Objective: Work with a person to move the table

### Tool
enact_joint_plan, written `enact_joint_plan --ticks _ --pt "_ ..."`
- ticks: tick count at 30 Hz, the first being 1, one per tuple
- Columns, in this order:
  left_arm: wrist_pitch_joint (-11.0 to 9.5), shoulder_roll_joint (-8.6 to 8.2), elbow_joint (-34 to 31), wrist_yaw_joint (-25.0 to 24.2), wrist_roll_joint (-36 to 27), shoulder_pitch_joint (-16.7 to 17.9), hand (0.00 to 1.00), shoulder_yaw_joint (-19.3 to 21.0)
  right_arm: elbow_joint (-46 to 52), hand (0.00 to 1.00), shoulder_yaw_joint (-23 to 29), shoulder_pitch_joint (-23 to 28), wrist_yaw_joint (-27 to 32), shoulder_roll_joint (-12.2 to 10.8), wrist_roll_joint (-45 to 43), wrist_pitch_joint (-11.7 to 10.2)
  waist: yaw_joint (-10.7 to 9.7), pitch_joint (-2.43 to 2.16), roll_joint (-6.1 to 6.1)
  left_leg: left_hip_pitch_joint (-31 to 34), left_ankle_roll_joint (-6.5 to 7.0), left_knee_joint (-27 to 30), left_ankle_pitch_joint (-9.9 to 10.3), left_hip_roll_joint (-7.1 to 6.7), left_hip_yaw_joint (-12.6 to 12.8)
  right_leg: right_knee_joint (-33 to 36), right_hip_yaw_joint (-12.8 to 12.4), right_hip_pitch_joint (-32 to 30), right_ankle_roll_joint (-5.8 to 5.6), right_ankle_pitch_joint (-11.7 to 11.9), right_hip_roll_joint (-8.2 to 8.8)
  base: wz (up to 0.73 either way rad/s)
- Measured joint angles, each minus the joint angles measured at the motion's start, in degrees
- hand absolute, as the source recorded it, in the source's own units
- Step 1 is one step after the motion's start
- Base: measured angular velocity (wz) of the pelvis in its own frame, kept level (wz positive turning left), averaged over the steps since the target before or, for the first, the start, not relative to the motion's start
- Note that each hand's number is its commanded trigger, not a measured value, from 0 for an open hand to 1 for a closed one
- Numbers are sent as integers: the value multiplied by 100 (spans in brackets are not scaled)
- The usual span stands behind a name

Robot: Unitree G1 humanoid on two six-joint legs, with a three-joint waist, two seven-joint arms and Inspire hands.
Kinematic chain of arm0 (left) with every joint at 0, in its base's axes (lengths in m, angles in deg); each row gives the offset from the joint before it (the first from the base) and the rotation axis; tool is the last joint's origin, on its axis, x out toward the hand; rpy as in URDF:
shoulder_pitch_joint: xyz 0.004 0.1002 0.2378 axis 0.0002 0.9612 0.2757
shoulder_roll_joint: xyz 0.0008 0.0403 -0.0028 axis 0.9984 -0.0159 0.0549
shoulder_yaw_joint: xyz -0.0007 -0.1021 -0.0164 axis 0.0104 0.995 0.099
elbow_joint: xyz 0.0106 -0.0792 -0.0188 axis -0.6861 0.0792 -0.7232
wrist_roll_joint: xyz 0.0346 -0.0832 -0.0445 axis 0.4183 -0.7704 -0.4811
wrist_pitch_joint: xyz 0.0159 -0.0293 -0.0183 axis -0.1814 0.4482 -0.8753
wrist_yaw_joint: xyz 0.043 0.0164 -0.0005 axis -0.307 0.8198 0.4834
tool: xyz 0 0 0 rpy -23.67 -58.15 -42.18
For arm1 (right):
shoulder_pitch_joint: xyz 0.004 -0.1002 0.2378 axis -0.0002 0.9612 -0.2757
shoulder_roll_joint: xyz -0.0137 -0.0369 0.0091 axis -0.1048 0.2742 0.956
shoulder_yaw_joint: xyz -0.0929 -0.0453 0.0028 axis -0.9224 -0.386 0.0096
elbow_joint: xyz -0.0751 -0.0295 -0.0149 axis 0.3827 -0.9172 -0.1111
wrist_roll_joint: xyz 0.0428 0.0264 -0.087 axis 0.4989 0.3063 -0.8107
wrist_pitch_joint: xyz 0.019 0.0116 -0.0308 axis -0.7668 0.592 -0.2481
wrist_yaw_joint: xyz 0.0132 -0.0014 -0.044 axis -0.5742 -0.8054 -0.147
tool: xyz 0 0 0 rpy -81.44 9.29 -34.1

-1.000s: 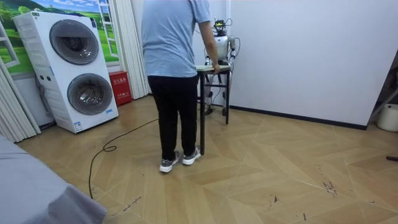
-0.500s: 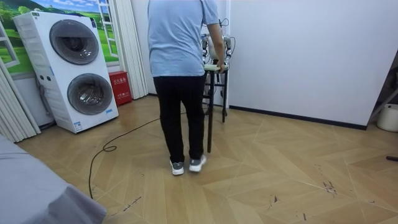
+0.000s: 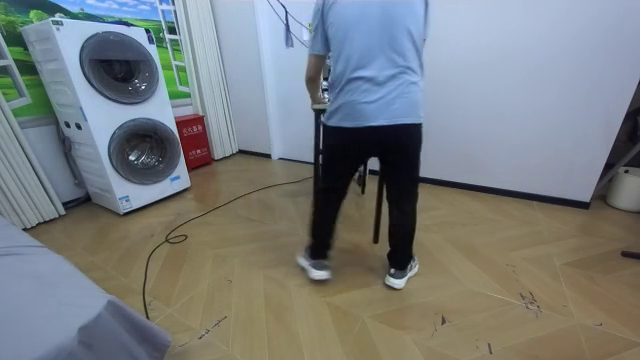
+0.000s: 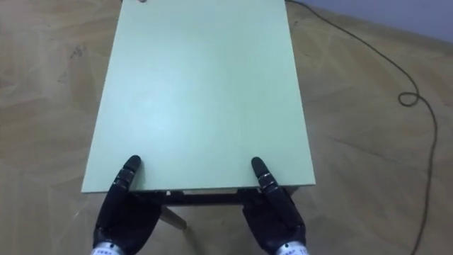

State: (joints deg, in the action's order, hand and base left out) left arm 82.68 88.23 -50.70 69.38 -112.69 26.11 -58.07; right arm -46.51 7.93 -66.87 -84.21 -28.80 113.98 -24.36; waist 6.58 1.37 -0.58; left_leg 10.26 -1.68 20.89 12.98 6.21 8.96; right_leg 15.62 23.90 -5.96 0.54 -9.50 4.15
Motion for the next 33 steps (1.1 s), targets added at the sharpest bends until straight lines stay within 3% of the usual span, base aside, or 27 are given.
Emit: enact_joint_plan --ticks 8,13,17,19,21,22,24,27,33 --pt "-102 -3 -9 -7 -94 55 100 0 20 100 -1 -88 63 -18 -172 15 24 -9 -55 13 58 -126 -120 -202 -259 -6 225 113 -91 -65 158 24" --pt "-231 -5 -10 11 -139 72 100 -21 20 100 -61 -141 153 -63 -202 17 125 -2 -65 9 97 -125 -128 -291 -258 194 198 57 -150 -100 297 6" --pt "-271 -15 -8 53 -172 73 100 -38 20 100 -85 -197 207 -84 -207 17 126 21 -103 44 207 -98 -97 -370 -285 633 168 -50 -230 -149 482 14" --pt "-270 -17 -8 71 -171 72 100 -56 20 100 -80 -191 222 -84 -205 17 105 29 -116 71 274 -49 -86 -473 -378 839 105 -105 -288 -189 590 36" --pt "-271 -15 -8 73 -157 70 100 -55 21 100 -69 -159 221 -62 -208 11 -103 32 -127 225 358 78 -95 -674 -764 913 -39 -59 -366 -236 673 92" --pt "-271 -14 -8 73 -107 68 100 -64 30 100 -67 -108 212 -63 -194 1 -204 31 -126 231 414 81 -137 -798 -987 902 -232 -2 -399 -260 687 104" --pt "-273 -3 -3 73 -53 53 100 -110 37 100 -69 -72 210 -62 -164 -2 -319 34 -116 228 466 78 -187 -904 -1221 850 -624 75 -459 -302 678 78" --pt "-273 2 -4 86 -53 45 100 -105 37 100 -73 -58 219 -89 -141 -2 -304 42 -87 200 495 86 -232 -1094 -1425 431 -967 352 -508 -332 623 49" --pt "-290 124 -127 86 -58 46 100 -86 45 100 -101 -103 219 -72 -74 -2 -126 65 116 318 381 80 -297 -1123 -1799 -82 -1029 628 -517 -321 420 38"
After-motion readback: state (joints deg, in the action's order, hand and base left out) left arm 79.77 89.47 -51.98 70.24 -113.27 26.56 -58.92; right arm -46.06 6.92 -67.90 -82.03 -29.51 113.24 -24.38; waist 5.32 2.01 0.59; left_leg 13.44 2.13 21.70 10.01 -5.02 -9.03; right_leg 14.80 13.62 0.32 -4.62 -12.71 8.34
